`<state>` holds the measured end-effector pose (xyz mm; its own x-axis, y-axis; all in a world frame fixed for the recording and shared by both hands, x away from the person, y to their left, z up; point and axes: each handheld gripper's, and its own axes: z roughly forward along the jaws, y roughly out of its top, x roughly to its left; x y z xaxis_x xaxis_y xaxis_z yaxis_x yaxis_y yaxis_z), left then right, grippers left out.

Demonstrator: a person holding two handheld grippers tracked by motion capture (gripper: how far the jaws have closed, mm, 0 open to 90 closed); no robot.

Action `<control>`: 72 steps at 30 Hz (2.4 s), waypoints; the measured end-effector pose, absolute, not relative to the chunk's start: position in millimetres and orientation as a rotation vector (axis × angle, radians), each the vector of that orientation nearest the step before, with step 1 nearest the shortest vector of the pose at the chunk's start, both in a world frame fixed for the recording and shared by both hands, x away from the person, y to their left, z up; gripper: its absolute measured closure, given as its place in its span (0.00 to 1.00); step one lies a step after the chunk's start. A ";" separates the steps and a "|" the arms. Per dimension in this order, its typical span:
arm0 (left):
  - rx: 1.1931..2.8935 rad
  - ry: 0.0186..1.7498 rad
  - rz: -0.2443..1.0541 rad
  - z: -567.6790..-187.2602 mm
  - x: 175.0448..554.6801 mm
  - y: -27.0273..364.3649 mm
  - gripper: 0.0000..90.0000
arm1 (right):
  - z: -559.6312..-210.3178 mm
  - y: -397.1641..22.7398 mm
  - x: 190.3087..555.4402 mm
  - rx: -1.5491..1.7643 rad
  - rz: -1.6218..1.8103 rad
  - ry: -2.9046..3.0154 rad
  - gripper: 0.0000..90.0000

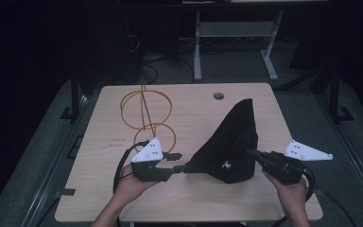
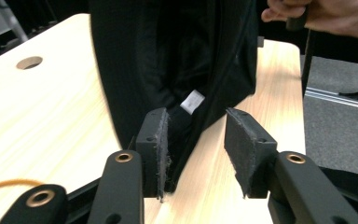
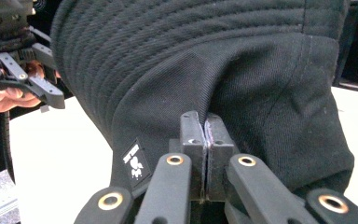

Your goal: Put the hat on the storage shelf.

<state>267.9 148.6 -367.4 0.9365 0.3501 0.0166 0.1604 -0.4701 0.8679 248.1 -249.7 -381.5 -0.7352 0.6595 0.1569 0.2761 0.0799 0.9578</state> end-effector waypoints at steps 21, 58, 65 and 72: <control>2.058 0.458 0.299 -400.8 250.6 185.2 0.51 | -337.5 -240.2 252.3 0.830 1.616 2.081 0.99; 2.071 0.467 0.344 -414.2 249.1 187.9 0.41 | -279.4 -217.6 274.0 0.713 1.621 2.101 0.99; 2.062 0.473 0.340 -415.6 249.9 187.0 0.41 | -267.0 -209.5 279.0 0.677 1.623 2.101 0.99; 2.072 0.468 0.345 -415.6 250.0 187.8 0.41 | -256.7 -201.4 281.9 0.655 1.630 2.106 0.99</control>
<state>250.0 187.8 -415.6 0.8868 0.4586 0.0570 0.1906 -0.4753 0.8589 281.9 -201.4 -256.7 -0.8118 0.5834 -0.0255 0.1215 0.2115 0.9698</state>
